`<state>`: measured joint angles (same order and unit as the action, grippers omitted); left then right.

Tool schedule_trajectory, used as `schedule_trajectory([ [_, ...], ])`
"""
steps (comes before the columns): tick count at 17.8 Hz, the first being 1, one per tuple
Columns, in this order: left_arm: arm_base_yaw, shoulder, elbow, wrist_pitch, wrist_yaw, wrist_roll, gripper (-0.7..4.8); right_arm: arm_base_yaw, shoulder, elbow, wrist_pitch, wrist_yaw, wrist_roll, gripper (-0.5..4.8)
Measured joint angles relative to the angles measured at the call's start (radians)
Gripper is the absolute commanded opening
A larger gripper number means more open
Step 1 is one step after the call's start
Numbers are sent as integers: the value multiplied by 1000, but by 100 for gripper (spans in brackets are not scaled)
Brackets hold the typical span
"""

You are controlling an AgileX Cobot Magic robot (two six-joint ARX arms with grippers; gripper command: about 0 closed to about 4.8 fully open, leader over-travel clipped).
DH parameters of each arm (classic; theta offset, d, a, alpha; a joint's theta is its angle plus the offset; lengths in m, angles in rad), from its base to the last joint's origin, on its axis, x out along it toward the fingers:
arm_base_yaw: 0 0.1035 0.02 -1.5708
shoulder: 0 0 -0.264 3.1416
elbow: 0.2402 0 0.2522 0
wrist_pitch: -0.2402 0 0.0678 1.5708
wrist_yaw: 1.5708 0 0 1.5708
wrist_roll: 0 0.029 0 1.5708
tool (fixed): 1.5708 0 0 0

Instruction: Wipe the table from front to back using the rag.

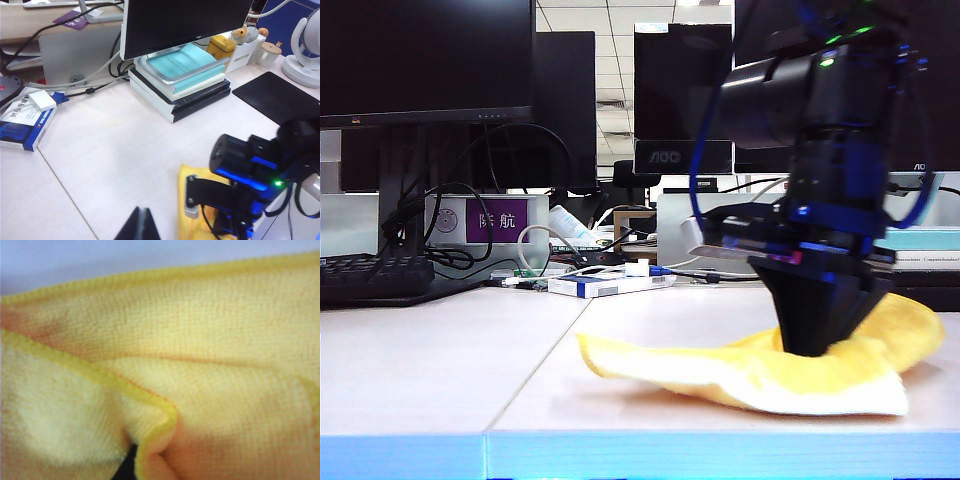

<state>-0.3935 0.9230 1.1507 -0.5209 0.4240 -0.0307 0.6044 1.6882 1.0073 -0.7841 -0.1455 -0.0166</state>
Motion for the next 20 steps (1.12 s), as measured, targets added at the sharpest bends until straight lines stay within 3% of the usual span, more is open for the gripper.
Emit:
schedule_trajectory([
  [6,0,0,0,0,0,0,-4,3,-121,-133,-4,-62,18,-1],
  [20,0,0,0,-41,45,0,-4,8,-127,-148,53,-45,108,-1],
])
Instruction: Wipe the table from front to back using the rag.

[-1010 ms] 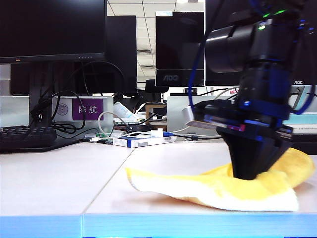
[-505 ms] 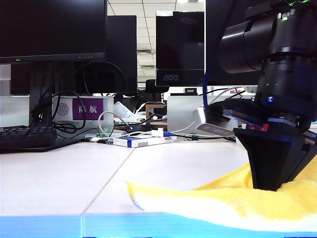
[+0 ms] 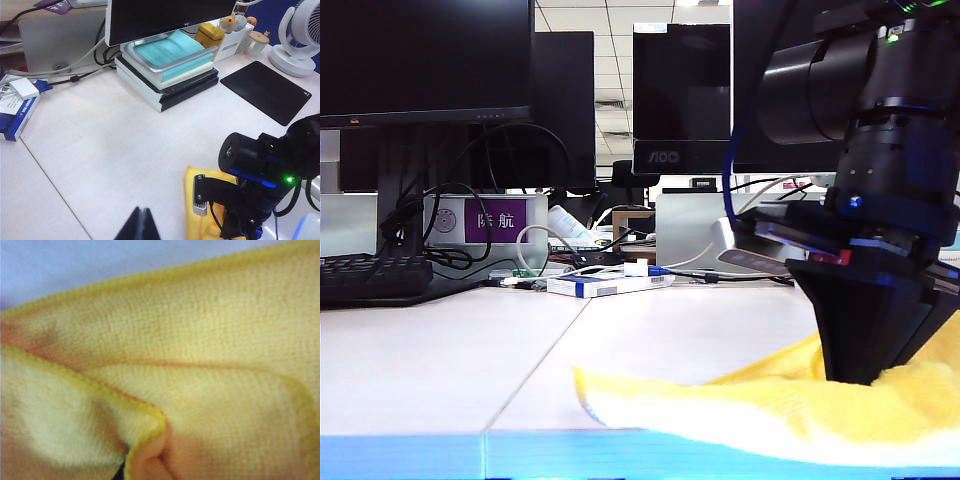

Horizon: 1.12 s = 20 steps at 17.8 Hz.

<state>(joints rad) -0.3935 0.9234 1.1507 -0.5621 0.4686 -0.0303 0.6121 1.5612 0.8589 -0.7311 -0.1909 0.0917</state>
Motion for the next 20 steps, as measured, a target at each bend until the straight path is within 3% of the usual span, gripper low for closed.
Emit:
schedule_trajectory([
  [3,0,0,0,0,0,0,-4,-8,9,20,35,8,25,-1],
  [4,0,0,0,0,0,0,-4,-8,24,43,124,71,28,-1],
  [7,0,0,0,0,0,0,-5,-13,34,54,165,118,32,16],
  [9,0,0,0,0,0,0,-4,-13,34,56,157,111,32,266],
  [11,0,0,0,0,0,0,-4,-11,25,63,145,65,34,266],
  [17,0,0,0,-25,19,0,-4,-16,-65,196,24,83,35,264],
  [18,0,1,0,-25,19,0,-4,-16,-67,224,1,83,35,238],
  [20,0,1,0,-26,21,0,-4,-18,-67,278,-74,83,35,42],
])
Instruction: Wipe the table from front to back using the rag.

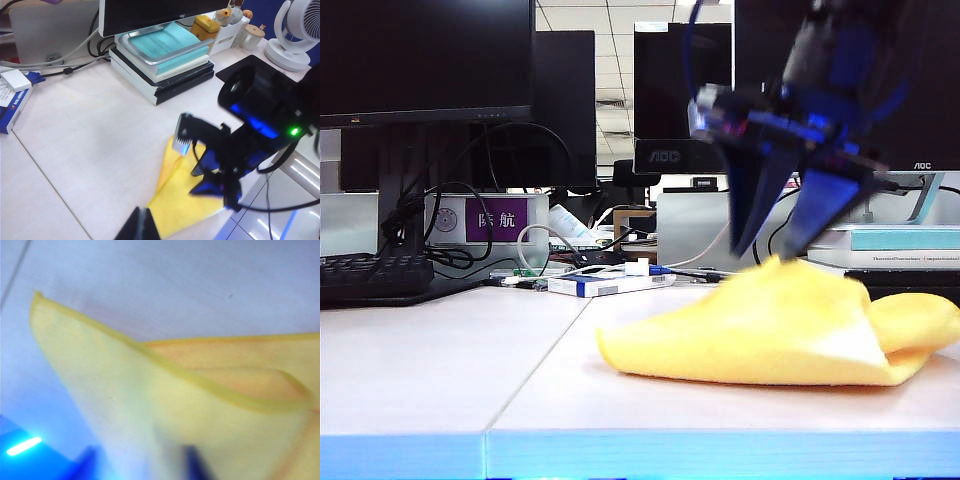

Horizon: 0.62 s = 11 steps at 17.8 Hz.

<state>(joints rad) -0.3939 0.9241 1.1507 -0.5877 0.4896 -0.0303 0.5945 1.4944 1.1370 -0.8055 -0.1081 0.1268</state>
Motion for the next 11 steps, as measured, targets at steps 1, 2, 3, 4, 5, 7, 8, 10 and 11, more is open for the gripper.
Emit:
schedule_trajectory([
  [1,0,0,0,0,2,0,-4,0,0,22,-18,0,0,-4],
  [2,0,1,0,0,9,0,-4,0,-1,39,-30,0,-2,2],
  [3,-1,9,0,-1,29,19,-4,0,0,65,-63,0,-9,225],
  [4,-1,32,0,-6,32,45,-4,0,-1,98,-87,1,-23,288],
  [5,-1,43,0,-12,32,53,-4,0,-1,106,-98,1,-23,204],
  [7,-14,63,0,-16,44,92,-4,0,-8,110,-129,2,-33,28],
  [8,-27,71,0,-18,46,102,-4,0,-13,111,-129,0,-33,146],
  [10,-37,85,0,-22,48,107,-5,0,-15,124,-137,1,-35,306],
  [11,-37,87,0,-24,50,113,-4,0,-16,131,-141,2,-34,236],
])
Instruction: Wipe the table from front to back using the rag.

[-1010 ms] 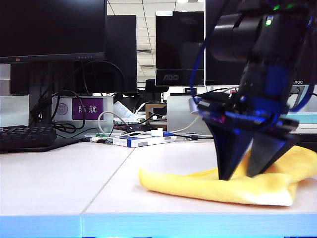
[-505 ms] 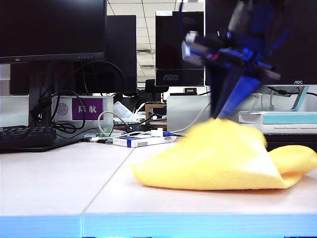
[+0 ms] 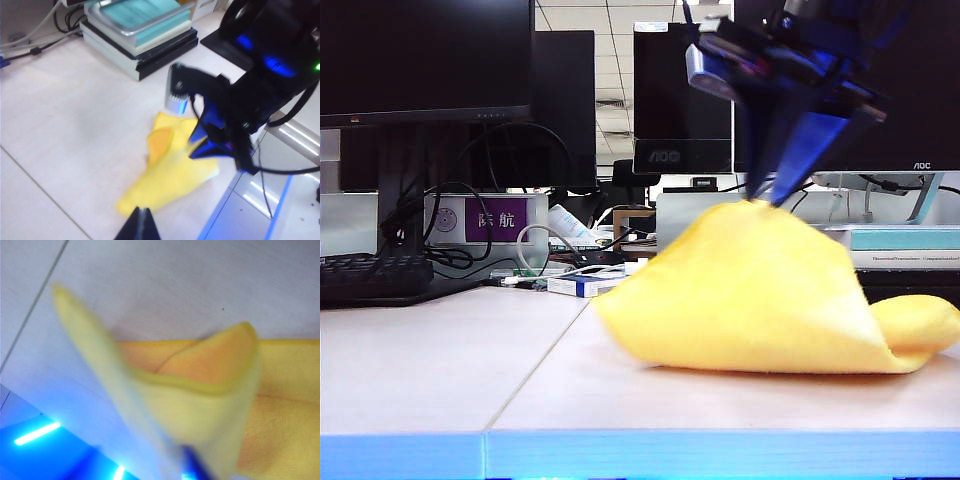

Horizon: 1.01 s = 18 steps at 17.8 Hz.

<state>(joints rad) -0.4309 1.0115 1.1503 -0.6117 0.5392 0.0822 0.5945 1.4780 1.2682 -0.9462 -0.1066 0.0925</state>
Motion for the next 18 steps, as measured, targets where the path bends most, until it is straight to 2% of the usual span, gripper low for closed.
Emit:
schedule_trajectory([
  [1,1,0,0,0,8,14,-4,0,-1,6,-4,0,0,-9],
  [2,2,12,0,-8,44,72,-4,0,-6,39,-25,0,-8,-5],
  [3,0,21,0,-15,49,90,-4,0,-9,62,-32,0,-14,8],
  [5,0,44,0,-26,56,117,-4,0,-12,95,-37,0,-23,248],
  [6,0,58,0,-25,60,124,-4,0,-11,106,-43,0,-23,286],
  [7,-1,76,0,-25,62,129,-5,0,-11,118,-51,0,-23,267],
  [8,-2,92,0,-29,61,139,-4,0,-11,127,-54,0,-21,139],
  [9,-3,109,0,-30,61,153,-5,0,-11,132,-56,-1,-21,-23],
  [12,-7,156,0,-29,82,198,-4,0,-11,132,-85,0,-36,7],
  [13,-7,177,0,-29,85,217,-4,0,-11,132,-91,-2,-37,75],
  [14,-6,194,0,-29,86,231,-4,0,-11,132,-94,-2,-39,174],
  [15,-6,212,0,-27,92,251,-3,0,-11,132,-98,-2,-40,180],
  [17,-6,254,0,-2,153,279,22,0,-11,132,-110,-2,-37,88],
  [18,-6,272,0,12,179,282,68,0,-11,132,-114,-2,-37,40],
])
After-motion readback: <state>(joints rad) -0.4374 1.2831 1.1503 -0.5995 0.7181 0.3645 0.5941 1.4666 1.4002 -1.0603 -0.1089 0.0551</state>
